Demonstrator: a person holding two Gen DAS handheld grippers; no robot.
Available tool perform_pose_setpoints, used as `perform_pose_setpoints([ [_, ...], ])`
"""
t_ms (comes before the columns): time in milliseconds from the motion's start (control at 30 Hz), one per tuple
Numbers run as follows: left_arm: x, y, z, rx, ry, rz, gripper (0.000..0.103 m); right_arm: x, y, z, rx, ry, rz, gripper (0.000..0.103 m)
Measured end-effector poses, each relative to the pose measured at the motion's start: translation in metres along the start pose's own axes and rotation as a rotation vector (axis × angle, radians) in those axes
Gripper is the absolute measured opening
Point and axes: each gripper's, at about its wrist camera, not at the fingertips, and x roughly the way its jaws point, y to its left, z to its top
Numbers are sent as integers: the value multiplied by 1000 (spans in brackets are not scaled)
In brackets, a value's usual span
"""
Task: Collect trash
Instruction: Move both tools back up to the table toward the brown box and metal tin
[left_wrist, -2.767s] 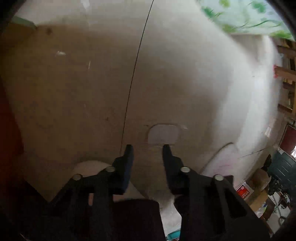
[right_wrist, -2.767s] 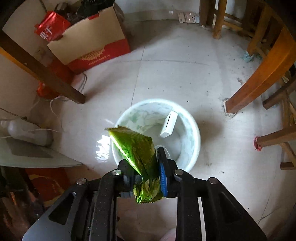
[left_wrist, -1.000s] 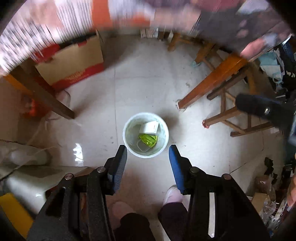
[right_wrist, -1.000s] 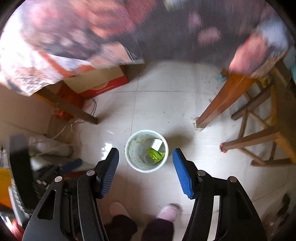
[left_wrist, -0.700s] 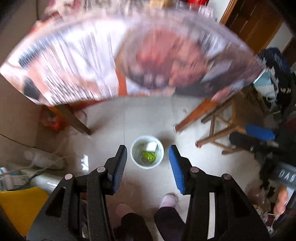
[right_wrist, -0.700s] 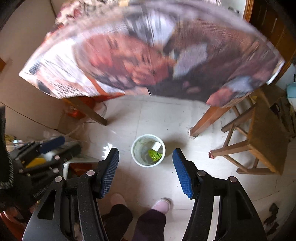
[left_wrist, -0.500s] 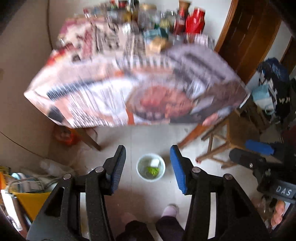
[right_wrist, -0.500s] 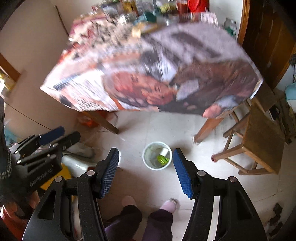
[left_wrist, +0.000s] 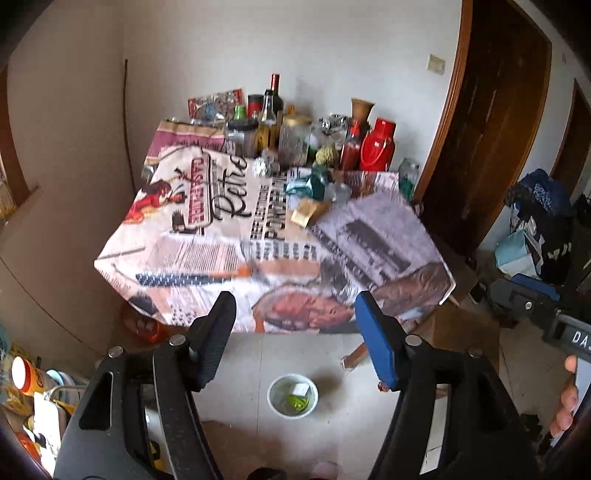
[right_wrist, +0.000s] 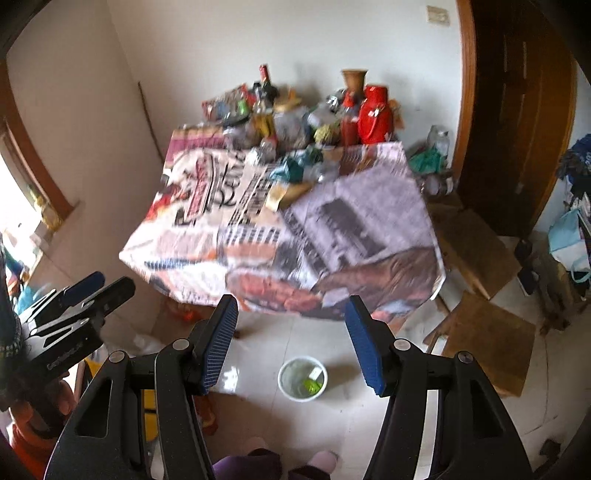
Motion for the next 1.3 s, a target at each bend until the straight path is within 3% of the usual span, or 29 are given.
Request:
perform_pose_setpoints([
  [133, 4, 2, 23, 1, -24, -28, 73, -6, -5, 20, 14, -34, -18, 56],
  [233, 14, 4, 46, 24, -55, -41, 85, -4, -6, 39, 25, -63, -39, 56],
  [433, 42, 12, 98, 100, -109, -95, 86, 15, 3, 81, 62, -104, -81, 57],
  [533, 57, 18, 125, 134, -123, -124, 91, 29, 10, 103, 89, -118, -103, 72],
  [767, 101, 28, 168, 223, -96, -215, 94, 54, 20, 132, 152, -141, -160, 74],
  [933, 130, 31, 181, 212, -61, -235, 95, 76, 15, 145, 172, -99, -171, 74],
  [1100, 160, 25, 191, 241, -33, -214, 95, 96, 4, 158, 185, -80, -195, 74],
  [1300, 201, 12, 203, 206, 11, -191, 95, 134, -25, 178, 177, -24, -164, 74],
])
